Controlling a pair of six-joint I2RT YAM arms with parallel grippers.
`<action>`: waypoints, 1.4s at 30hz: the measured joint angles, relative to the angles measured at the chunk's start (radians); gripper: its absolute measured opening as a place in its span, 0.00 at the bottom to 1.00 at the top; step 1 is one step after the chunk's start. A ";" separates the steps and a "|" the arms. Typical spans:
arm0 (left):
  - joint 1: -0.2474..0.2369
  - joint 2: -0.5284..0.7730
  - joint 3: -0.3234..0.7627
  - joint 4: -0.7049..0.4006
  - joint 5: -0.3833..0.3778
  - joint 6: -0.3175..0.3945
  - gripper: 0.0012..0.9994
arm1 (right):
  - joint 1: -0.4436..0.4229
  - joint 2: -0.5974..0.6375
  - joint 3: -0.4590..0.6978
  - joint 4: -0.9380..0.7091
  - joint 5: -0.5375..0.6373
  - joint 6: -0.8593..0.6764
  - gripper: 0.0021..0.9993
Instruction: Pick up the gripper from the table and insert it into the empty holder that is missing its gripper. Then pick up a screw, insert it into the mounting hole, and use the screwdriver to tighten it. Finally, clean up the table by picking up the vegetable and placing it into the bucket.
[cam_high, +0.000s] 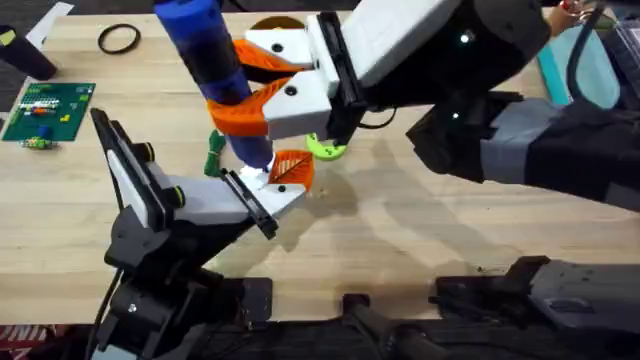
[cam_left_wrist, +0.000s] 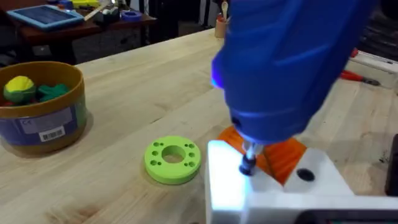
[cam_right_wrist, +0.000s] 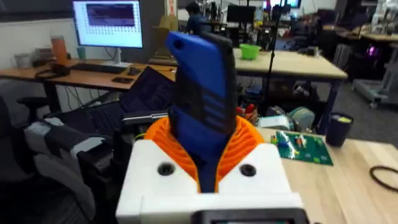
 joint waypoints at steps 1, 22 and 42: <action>0.000 0.000 0.000 0.000 0.000 0.000 0.01 | 0.000 0.001 0.000 0.011 -0.003 0.001 0.08; 0.000 0.000 0.000 -0.001 0.000 0.000 0.01 | 0.000 0.001 0.001 -0.047 -0.002 -0.015 0.08; 0.000 0.000 0.000 -0.002 -0.001 0.000 0.01 | 0.021 0.001 0.005 -0.074 0.045 -0.044 0.08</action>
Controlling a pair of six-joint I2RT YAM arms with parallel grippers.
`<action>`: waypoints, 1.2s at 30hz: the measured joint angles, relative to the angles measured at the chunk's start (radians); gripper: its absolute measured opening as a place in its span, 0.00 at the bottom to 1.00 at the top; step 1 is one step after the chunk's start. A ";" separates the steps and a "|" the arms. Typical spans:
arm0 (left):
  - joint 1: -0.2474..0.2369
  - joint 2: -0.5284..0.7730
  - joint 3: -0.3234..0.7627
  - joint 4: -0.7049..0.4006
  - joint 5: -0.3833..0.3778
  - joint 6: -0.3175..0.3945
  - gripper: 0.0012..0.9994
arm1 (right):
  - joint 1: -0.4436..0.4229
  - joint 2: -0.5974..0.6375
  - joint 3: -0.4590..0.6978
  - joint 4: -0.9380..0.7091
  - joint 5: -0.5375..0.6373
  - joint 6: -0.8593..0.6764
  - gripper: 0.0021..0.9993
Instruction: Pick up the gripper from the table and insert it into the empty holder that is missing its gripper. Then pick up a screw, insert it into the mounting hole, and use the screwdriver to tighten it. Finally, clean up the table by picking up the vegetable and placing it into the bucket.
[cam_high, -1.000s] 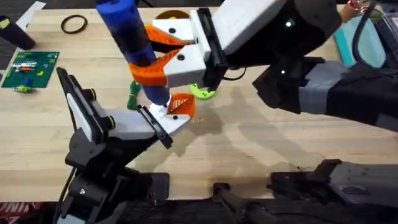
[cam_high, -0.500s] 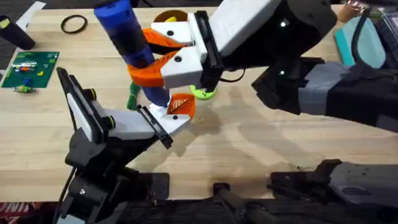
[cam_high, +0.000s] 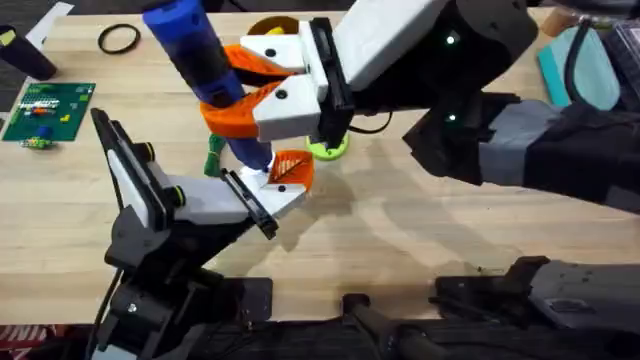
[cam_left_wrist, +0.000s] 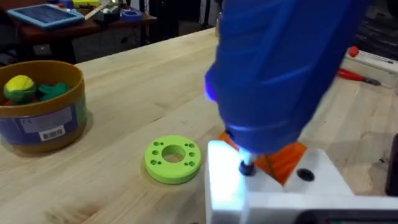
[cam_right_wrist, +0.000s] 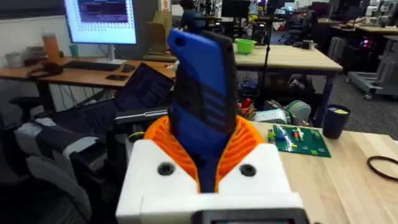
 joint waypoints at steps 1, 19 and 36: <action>0.000 0.000 0.000 0.000 0.000 0.000 0.01 | 0.001 0.000 0.000 -0.001 0.007 0.000 0.08; 0.000 0.000 0.000 -0.001 -0.002 0.000 0.01 | 0.010 0.000 0.006 -0.043 0.063 0.000 0.08; -0.002 0.000 0.000 -0.001 0.004 0.011 0.01 | -0.037 0.002 -0.121 0.298 -0.072 0.006 0.08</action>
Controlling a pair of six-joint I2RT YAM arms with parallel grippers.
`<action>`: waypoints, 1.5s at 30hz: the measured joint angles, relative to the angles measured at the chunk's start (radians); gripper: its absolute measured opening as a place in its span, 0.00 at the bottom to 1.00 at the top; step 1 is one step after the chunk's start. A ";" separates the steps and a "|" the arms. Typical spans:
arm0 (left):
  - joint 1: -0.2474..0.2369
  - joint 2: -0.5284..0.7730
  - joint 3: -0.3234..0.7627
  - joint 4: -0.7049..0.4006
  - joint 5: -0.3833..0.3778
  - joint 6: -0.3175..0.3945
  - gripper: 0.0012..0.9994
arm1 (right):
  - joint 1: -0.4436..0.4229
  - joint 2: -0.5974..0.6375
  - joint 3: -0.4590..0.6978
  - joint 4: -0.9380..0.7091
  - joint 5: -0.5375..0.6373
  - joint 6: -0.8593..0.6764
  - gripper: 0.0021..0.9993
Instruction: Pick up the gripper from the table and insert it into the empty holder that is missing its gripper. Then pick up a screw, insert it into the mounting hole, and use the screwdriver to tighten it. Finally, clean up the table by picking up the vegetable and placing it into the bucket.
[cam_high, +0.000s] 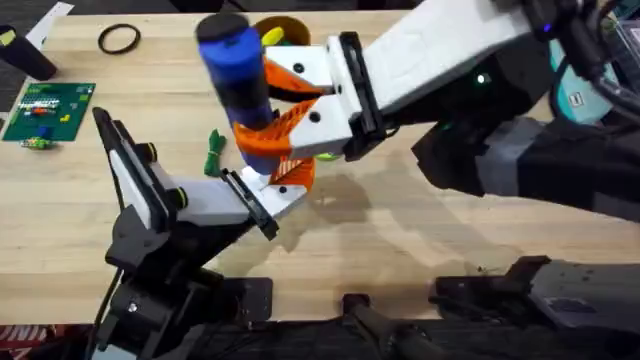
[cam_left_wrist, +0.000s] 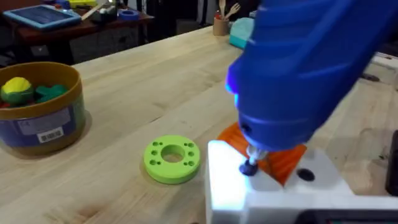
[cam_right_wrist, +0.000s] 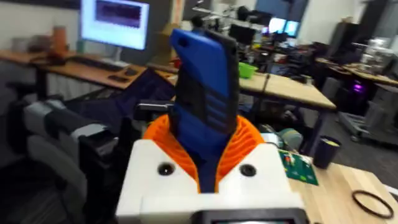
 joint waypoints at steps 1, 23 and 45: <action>0.000 0.001 0.000 0.000 -0.004 -0.002 0.01 | -0.001 0.000 -0.006 0.007 0.014 0.006 0.08; 0.002 0.007 0.000 -0.001 -0.006 -0.015 0.01 | 0.016 0.000 0.080 -0.240 0.077 0.013 0.08; 0.002 0.007 0.000 0.001 -0.004 -0.012 0.01 | 0.015 0.000 0.086 -0.229 0.021 -0.025 0.08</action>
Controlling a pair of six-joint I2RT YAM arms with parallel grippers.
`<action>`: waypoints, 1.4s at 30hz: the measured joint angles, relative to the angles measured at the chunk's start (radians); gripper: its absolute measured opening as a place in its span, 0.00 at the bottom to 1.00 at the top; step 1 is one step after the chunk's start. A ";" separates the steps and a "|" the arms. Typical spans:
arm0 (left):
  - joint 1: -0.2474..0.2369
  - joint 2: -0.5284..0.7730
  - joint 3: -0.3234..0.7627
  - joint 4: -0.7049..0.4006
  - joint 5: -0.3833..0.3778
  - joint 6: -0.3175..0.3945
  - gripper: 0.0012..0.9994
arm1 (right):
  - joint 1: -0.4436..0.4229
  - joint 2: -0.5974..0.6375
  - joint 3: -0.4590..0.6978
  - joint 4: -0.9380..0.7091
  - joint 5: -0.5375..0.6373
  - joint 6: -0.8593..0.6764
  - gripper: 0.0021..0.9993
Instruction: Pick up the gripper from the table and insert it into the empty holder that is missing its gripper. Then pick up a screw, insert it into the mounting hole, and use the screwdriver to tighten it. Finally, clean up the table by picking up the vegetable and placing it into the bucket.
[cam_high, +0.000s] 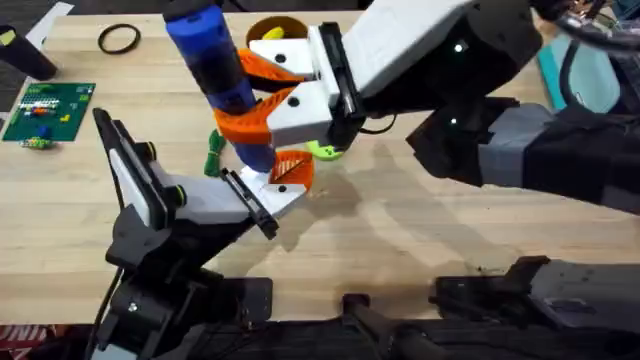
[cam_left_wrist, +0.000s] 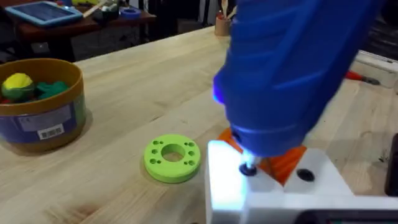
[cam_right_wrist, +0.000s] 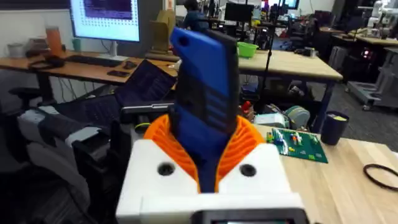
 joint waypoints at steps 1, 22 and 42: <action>0.000 0.000 0.000 0.001 0.000 0.000 0.01 | 0.000 0.000 -0.001 0.016 -0.001 0.003 0.08; 0.000 -0.010 0.000 0.002 0.001 0.001 0.01 | -0.064 0.006 0.441 -0.527 -0.145 -0.066 0.08; 0.000 -0.010 0.000 0.002 0.001 0.001 0.01 | -0.125 0.007 0.444 -1.103 -0.069 -0.454 0.08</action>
